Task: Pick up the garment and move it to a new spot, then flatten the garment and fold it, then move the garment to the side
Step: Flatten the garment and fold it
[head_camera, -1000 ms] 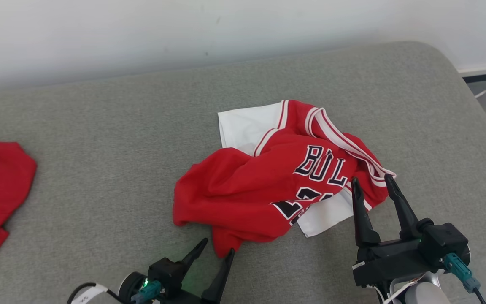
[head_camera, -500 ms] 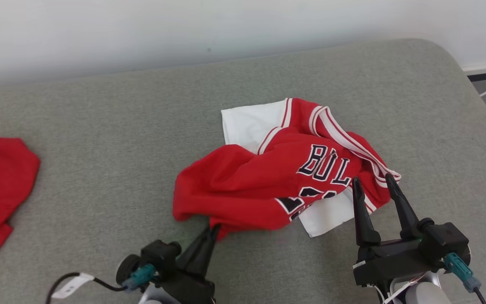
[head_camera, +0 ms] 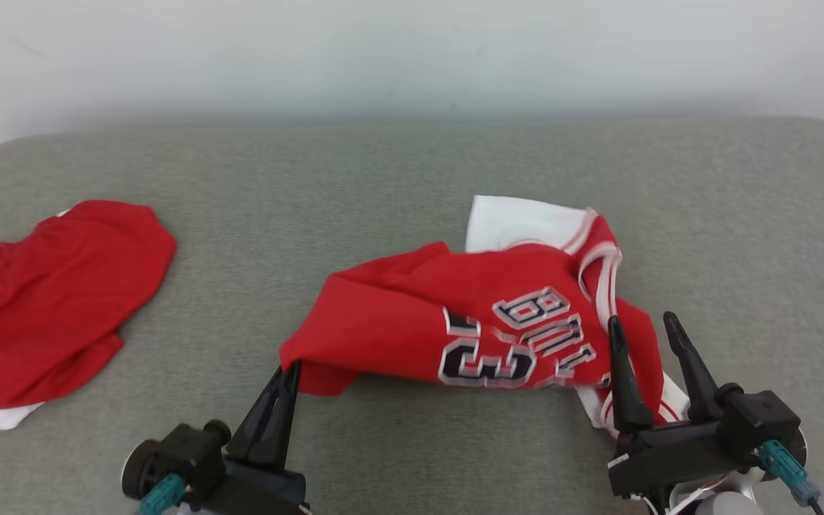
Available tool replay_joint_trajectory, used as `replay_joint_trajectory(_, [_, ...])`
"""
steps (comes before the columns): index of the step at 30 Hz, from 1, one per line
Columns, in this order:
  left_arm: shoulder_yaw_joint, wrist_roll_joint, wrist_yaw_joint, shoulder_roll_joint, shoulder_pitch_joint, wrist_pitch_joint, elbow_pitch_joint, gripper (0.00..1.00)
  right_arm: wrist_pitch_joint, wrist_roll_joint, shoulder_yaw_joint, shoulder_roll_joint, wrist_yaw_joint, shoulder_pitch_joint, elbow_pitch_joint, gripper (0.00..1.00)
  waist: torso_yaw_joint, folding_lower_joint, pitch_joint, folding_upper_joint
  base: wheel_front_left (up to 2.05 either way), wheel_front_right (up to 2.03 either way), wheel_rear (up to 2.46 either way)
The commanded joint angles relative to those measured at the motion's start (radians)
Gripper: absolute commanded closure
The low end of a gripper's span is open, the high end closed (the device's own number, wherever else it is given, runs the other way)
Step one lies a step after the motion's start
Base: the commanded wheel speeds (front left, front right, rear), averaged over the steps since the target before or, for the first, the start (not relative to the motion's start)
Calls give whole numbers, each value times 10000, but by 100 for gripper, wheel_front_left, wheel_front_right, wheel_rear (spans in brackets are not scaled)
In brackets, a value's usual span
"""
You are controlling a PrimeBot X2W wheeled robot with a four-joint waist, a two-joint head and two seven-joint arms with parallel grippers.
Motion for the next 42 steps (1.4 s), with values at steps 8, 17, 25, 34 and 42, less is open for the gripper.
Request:
replay_joint_trajectory(8, [194, 366, 137, 303, 1240, -36, -1306, 100, -14, -147, -237, -4, 4, 265, 68, 0, 1073, 1, -570, -1, 0, 0, 0])
replay_joint_trajectory(17, [281, 209, 356, 483, 2095, 42, -1392, 100, -14, -108, -200, 25, 4, 312, 191, 0, 1091, 1, -606, -1, 0, 0, 0])
replay_joint_trajectory(25, [317, 65, 461, 218, 2086, -40, -713, 0, -14, -104, -257, -37, 4, 213, 311, 0, 1005, 1, -533, -1, 0, 0, 0])
replay_joint_trajectory(34, [1280, 346, 877, -171, 2366, -38, -2034, 0, -14, -227, -374, -104, 4, 237, 601, 0, 1197, 1, -561, -1, 0, 0, 0])
replay_joint_trajectory(42, [2143, 686, 1205, -274, 2513, -38, -2440, 0, -6, -417, -319, -135, 4, 96, 1490, 0, 1209, 1, -611, -1, 0, 0, 0])
